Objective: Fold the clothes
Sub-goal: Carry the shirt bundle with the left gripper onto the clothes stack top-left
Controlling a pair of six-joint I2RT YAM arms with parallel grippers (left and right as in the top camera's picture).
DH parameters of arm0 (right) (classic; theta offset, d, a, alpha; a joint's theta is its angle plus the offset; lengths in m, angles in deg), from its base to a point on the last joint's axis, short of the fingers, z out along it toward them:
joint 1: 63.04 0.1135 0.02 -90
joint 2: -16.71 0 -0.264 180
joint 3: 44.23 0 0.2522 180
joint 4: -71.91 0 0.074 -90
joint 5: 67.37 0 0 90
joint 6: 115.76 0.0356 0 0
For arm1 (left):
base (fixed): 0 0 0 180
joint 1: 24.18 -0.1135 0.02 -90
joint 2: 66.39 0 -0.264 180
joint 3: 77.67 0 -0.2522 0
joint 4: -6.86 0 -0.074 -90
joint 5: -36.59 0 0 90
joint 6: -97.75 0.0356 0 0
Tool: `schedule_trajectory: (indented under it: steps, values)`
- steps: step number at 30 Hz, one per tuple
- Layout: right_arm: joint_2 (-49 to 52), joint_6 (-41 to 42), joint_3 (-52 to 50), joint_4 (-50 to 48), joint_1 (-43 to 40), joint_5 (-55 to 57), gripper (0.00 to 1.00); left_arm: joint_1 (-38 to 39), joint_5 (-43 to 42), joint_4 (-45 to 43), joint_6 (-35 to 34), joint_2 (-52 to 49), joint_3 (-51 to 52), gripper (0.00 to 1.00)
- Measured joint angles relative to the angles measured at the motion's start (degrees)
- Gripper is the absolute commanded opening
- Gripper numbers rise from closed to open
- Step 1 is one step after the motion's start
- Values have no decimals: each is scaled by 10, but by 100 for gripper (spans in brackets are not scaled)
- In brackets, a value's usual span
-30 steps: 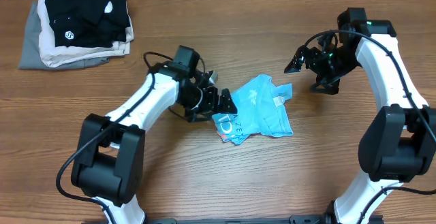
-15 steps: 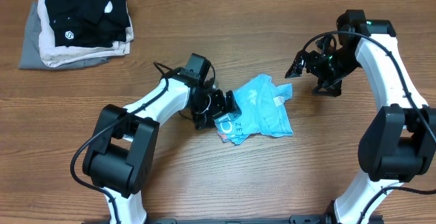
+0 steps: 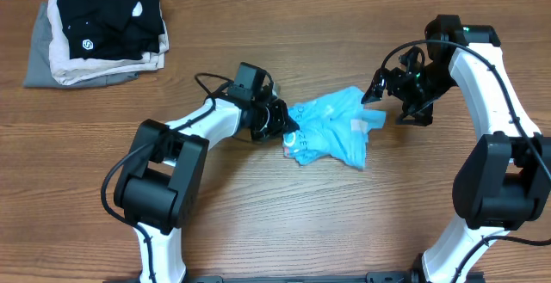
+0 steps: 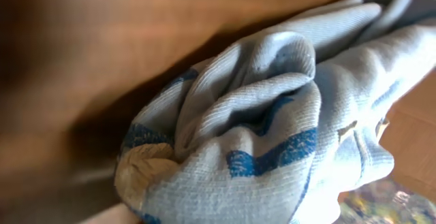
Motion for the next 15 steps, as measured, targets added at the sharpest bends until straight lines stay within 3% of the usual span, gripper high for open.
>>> schedule_trajectory:
  steps: [8,15]
  values:
    - [0,-5,0,27,0,4,98,-106,33,-2,83,-12,-39,4]
    - [0,-6,0,33,0,4,98,-219,93,141,218,-29,-205,4]
